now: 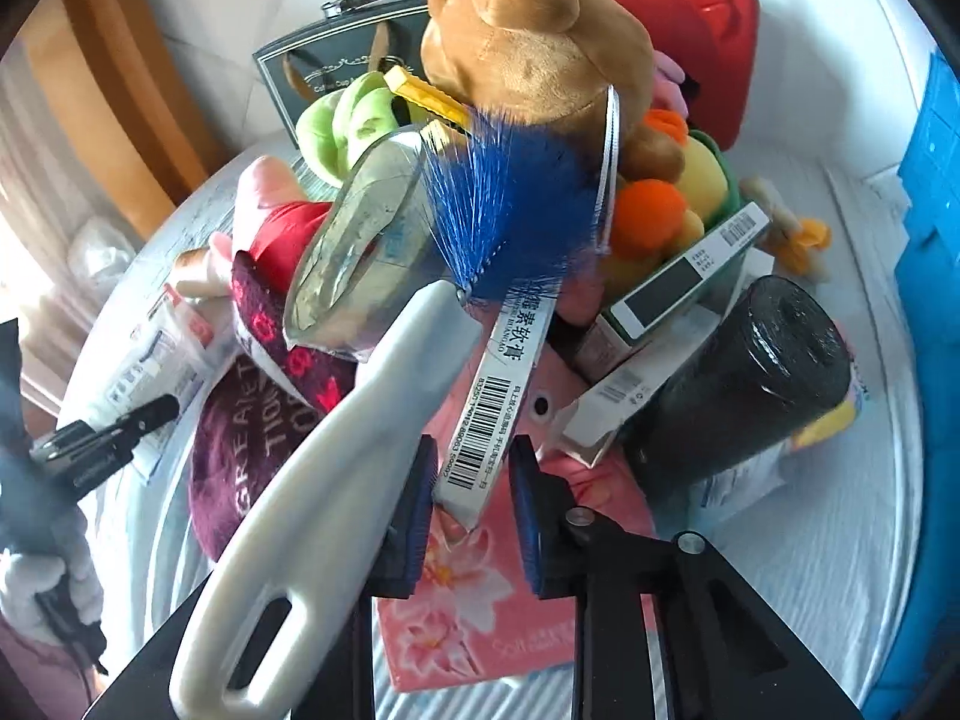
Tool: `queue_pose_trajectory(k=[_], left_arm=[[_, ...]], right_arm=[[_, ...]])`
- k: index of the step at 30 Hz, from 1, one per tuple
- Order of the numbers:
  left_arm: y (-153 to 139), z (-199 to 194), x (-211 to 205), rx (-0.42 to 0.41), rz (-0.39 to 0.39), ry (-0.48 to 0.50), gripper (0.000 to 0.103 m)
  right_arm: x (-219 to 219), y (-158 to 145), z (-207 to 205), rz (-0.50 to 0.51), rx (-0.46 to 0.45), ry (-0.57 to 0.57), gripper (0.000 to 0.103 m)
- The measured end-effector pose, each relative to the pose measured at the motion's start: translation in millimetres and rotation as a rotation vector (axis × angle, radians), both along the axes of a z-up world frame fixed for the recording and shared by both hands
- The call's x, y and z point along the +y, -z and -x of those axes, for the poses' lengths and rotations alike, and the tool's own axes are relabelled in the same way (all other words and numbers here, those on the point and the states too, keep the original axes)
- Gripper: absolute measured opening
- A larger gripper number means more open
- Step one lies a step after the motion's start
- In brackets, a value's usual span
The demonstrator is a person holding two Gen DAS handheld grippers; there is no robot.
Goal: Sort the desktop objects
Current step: 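Grasp white wipes pack with left gripper while right gripper grasps white barcode tube box, then carry wipes pack and tube box over the blue bin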
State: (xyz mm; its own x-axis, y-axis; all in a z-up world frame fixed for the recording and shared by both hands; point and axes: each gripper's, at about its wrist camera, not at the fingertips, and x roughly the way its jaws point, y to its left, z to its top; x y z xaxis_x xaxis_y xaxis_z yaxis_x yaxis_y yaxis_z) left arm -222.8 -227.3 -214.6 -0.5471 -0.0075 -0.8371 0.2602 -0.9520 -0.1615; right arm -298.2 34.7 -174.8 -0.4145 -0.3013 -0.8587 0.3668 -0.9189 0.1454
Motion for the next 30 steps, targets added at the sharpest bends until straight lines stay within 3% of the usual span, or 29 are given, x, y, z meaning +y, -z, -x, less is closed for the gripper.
queue_pose_trajectory(k=[8, 13, 22, 30], left_arm=[[-30, -35, 25, 0.067, -0.008, 0.022, 0.020], [-58, -63, 58, 0.125, 0.001, 0.064, 0.020], [-124, -107, 121, 0.270, 0.028, 0.135, 0.020], [-189, -126, 209, 0.433, 0.055, 0.242, 0.020]], right_arm=[[37, -15, -51, -0.011, 0.009, -0.026, 0.017], [62, -39, -89, 0.003, 0.074, -0.035, 0.017], [86, -99, -139, 0.042, 0.264, -0.041, 0.017], [145, -171, -182, 0.067, 0.494, 0.015, 0.017]])
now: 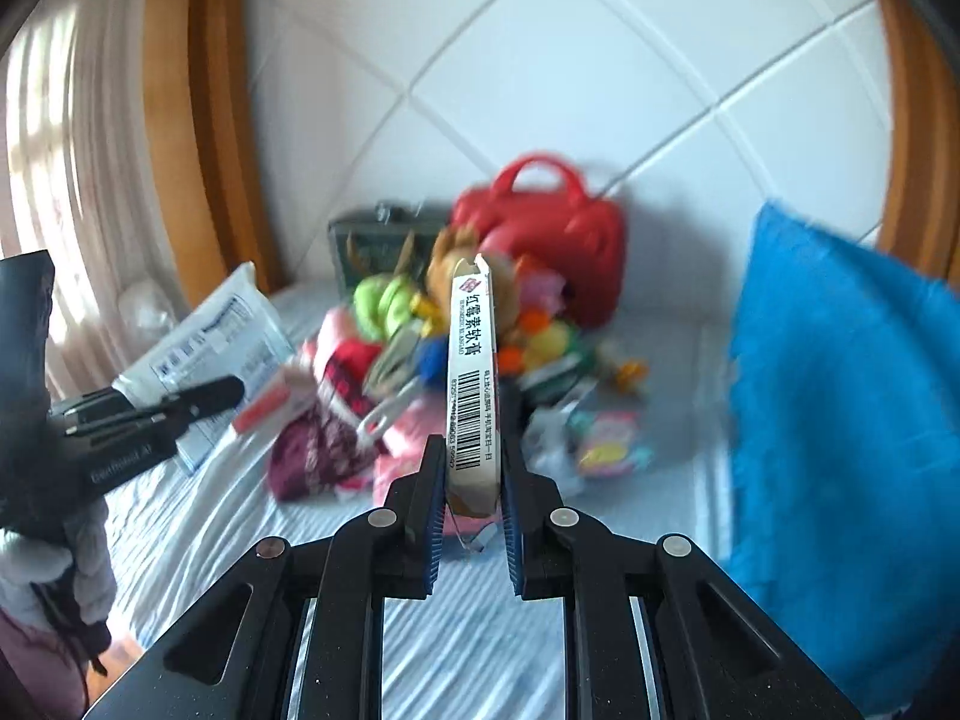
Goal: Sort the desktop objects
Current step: 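Carry wipes pack and tube box over the blue bin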
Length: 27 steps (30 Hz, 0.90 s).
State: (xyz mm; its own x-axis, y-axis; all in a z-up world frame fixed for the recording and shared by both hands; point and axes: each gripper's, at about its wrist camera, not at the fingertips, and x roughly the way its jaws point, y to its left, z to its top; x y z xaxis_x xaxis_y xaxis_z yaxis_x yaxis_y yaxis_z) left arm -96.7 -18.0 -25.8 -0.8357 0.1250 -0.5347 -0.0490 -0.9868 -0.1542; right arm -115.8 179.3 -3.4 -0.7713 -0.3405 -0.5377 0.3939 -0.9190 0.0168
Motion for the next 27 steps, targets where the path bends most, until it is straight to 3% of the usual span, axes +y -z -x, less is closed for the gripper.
queue_pose_trajectory(k=[9, 13, 22, 27], left_arm=[[-70, 13, 142, 0.153, 0.008, 0.169, 0.020], [-92, 25, 212, 0.172, 0.023, 0.242, 0.020], [-129, 66, 363, 0.128, 0.089, 0.333, 0.020], [-124, 97, 418, 0.047, 0.141, 0.329, 0.020]], right_arm=[[112, -61, -22, -0.002, 0.166, 0.172, 0.017], [176, -79, -16, -0.007, 0.194, 0.261, 0.017], [304, -108, 45, -0.068, 0.158, 0.369, 0.017], [347, -102, 71, -0.080, 0.072, 0.402, 0.017]])
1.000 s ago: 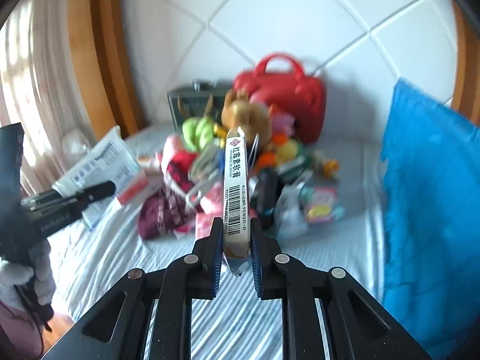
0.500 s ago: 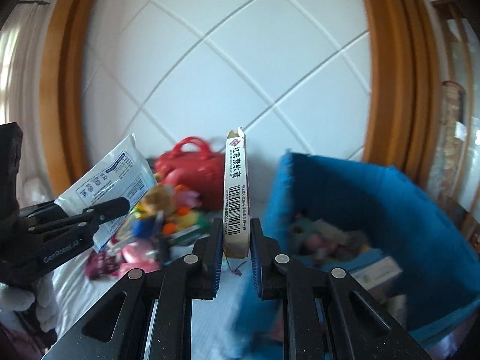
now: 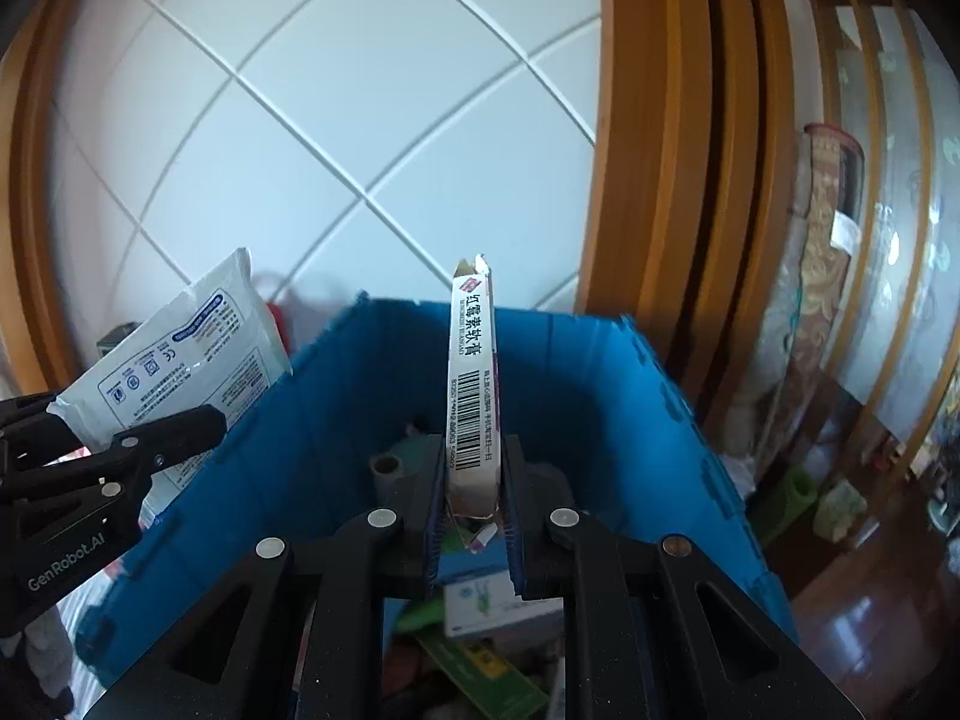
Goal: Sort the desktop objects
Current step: 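Carry wipes pack and tube box over the blue bin, then open both grippers to drop wipes pack and tube box into bin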
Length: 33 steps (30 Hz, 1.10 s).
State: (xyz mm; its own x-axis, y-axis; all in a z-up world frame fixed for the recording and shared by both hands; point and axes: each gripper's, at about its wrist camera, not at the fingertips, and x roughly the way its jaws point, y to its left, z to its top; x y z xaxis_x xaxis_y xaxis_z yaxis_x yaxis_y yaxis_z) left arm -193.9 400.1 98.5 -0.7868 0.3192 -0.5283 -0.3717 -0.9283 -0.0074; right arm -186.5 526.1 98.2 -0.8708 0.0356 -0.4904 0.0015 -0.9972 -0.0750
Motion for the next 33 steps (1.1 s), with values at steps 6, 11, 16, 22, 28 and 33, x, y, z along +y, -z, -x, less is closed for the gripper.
queue_pose_trajectory(k=[6, 11, 16, 22, 28, 33], left_arm=[[21, 4, 39, -0.071, 0.064, 0.008, 0.020], [31, 8, 59, -0.102, 0.092, 0.005, 0.020], [35, 8, 67, -0.113, 0.105, -0.017, 0.020], [37, 5, 68, -0.113, 0.114, -0.036, 0.021], [37, -5, 67, -0.071, 0.113, -0.063, 0.065], [30, -15, 58, -0.057, 0.085, -0.065, 0.065]], right_arm=[[17, 22, -5, -0.070, -0.080, 0.032, 0.017], [31, 34, 1, -0.085, -0.138, 0.045, 0.017], [38, 42, 6, -0.095, -0.164, 0.038, 0.017], [43, 45, 6, -0.114, -0.161, 0.046, 0.017], [46, 48, 3, -0.129, -0.164, 0.044, 0.018], [47, 46, -5, -0.134, -0.147, 0.051, 0.053]])
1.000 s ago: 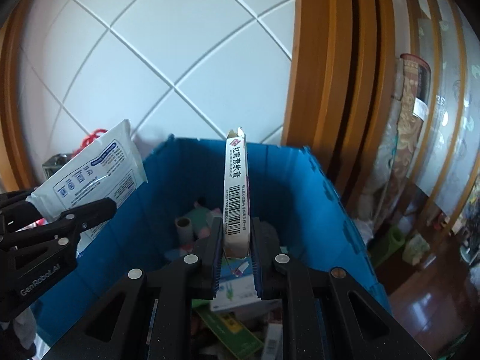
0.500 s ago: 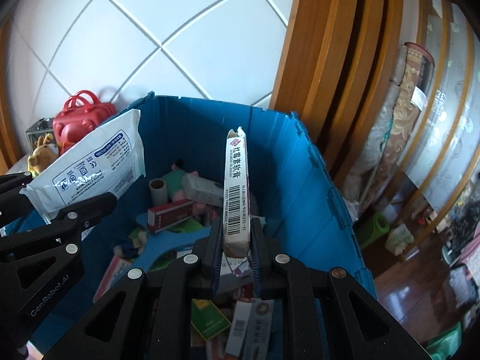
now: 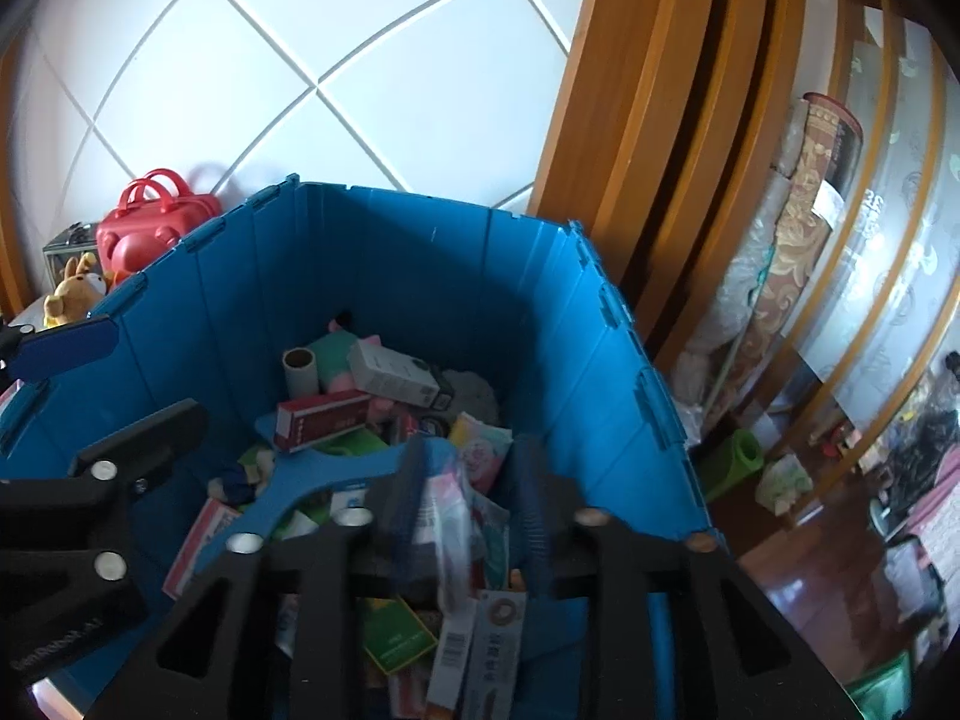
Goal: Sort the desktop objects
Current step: 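Open both grippers to drop wipes pack and tube box into bin, then move both grippers back from the bin to the pile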
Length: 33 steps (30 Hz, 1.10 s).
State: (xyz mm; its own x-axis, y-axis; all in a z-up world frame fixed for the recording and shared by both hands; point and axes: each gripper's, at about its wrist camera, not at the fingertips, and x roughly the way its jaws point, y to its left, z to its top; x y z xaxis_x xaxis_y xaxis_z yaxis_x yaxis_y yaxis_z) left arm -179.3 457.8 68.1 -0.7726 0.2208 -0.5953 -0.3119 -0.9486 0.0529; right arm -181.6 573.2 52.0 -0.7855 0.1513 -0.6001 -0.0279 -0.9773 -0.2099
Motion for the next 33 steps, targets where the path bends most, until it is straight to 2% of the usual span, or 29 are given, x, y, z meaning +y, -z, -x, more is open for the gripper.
queue_pose_trajectory(k=[1, 4, 6, 8, 11, 14, 18, 19, 21, 22, 25, 30, 33], left_arm=[[-1, -2, -3, 0.005, -0.004, -0.001, 0.065], [-6, -11, -12, 0.022, -0.024, -0.008, 0.065], [-10, -19, -20, 0.044, -0.041, -0.013, 0.065], [-14, -27, -27, 0.069, -0.059, -0.021, 0.065], [-18, -38, -41, 0.096, -0.082, -0.039, 0.069], [-22, -48, -56, 0.131, -0.102, -0.082, 0.081], [-26, -62, -81, 0.196, -0.115, -0.149, 0.082], [-26, -66, -89, 0.213, -0.119, -0.168, 0.083], [-25, -73, -107, 0.245, -0.133, -0.212, 0.095], [-25, -75, -115, 0.257, -0.138, -0.227, 0.098], [-22, -81, -144, 0.271, -0.139, -0.275, 0.100], [-14, -87, -203, 0.270, -0.135, -0.381, 0.100], [-4, -90, -252, 0.251, -0.137, -0.461, 0.100]], right_arm=[[0, -1, -2, -0.005, 0.008, 0.000, 0.067], [-2, -7, -12, -0.031, 0.035, 0.003, 0.069], [-3, -13, -21, -0.031, 0.066, 0.007, 0.077], [-5, -20, -32, -0.025, 0.107, 0.004, 0.093], [-9, -30, -48, -0.008, 0.173, 0.005, 0.103], [-15, -34, -60, 0.039, 0.219, -0.007, 0.103], [-26, -38, -73, 0.095, 0.302, -0.033, 0.103], [-30, -40, -78, 0.114, 0.342, -0.039, 0.103], [-38, -43, -89, 0.146, 0.427, -0.043, 0.103], [-42, -44, -95, 0.161, 0.475, -0.042, 0.103], [-63, -44, -105, 0.190, 0.588, -0.060, 0.103], [-116, -42, -90, 0.218, 0.510, -0.198, 0.103], [-155, -40, -85, 0.225, 0.487, -0.267, 0.103]])
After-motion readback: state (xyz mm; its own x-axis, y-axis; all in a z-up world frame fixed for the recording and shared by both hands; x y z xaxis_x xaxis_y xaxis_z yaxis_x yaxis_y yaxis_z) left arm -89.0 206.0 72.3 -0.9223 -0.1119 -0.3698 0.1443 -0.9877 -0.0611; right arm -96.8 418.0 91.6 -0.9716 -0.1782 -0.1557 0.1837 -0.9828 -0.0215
